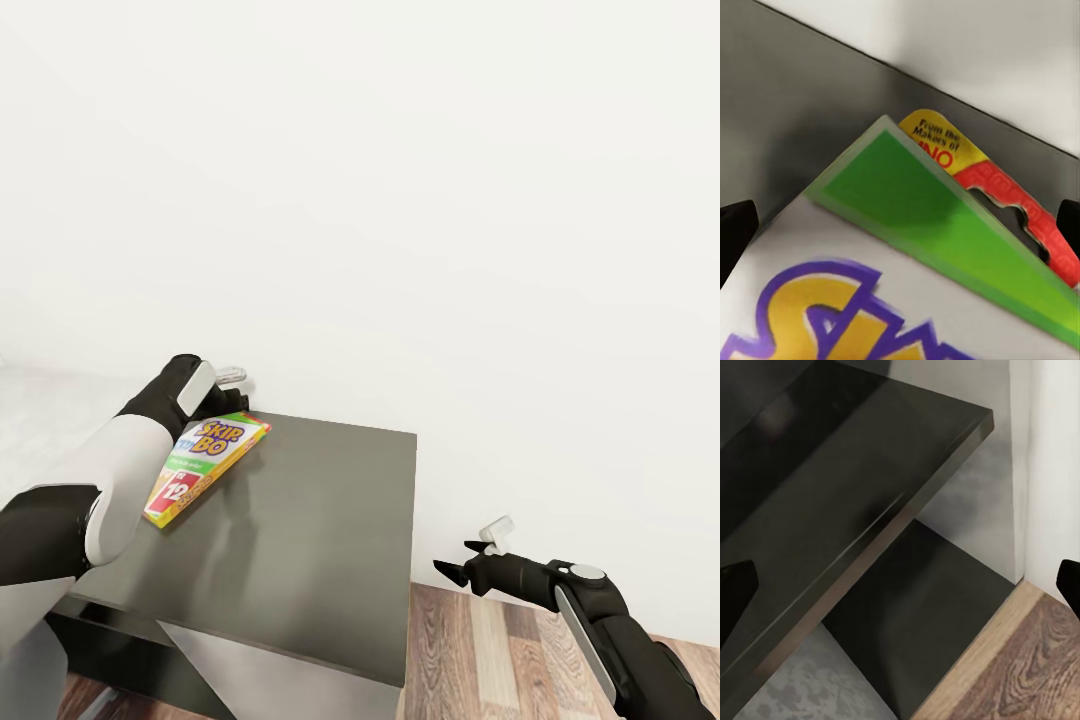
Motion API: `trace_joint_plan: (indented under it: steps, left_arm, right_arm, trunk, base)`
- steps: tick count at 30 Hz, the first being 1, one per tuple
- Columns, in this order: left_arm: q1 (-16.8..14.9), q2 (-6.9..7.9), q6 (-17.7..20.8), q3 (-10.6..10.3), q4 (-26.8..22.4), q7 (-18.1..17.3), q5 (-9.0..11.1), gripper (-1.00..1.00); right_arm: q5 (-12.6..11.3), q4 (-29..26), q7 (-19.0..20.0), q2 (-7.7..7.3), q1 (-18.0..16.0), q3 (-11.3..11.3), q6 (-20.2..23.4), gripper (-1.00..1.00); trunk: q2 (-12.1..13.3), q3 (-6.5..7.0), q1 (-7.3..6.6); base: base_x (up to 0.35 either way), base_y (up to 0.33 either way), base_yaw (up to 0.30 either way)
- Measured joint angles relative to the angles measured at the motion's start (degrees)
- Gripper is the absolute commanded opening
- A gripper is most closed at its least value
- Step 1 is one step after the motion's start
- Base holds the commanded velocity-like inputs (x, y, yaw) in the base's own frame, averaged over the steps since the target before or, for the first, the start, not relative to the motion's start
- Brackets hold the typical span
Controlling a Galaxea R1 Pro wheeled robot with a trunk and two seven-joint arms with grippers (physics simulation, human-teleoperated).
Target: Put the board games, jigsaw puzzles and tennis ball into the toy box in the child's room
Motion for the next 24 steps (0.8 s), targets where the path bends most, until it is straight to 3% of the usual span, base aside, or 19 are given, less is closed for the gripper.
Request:
trace_joint_plan:
  steps: [24]
  left_arm:
    - [0.00, 0.03, 0.08, -0.13, 0.00, 0.13, -0.03, 1.00]
  right_arm:
    - [0.00, 0.00, -0.02, 0.00, 0.00, 0.00, 0.00, 1.00]
  trunk:
    - [0.00, 0.00, 0.00]
  base:
    - [0.000, 0.000, 0.000]
